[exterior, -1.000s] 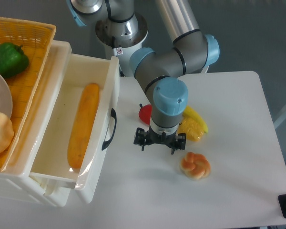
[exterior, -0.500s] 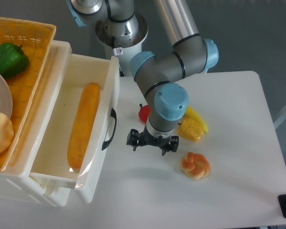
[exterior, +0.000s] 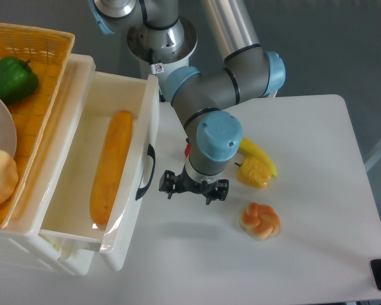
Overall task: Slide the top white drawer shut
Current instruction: 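Move the gripper toward the front of the open white drawer, then bring the gripper against the drawer front beside its black handle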
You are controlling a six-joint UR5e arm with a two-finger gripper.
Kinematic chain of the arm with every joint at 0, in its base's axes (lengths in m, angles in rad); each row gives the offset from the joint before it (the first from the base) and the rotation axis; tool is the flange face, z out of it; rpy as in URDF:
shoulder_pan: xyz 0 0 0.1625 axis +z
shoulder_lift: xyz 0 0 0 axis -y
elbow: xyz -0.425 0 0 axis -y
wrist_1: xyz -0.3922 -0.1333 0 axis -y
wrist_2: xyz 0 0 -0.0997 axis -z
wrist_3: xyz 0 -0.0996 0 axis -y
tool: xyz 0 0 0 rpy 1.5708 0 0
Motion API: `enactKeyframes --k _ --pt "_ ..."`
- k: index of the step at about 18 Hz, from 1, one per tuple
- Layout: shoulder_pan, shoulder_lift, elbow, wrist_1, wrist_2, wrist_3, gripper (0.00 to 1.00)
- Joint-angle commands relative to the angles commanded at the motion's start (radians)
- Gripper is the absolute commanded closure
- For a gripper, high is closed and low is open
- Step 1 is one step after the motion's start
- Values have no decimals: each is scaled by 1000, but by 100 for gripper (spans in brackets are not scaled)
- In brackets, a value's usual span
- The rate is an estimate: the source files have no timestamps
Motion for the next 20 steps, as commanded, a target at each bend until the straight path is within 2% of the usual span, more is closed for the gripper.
enactKeyframes --k 20 --pt "-14 15 -3 -12 -12 0 0"
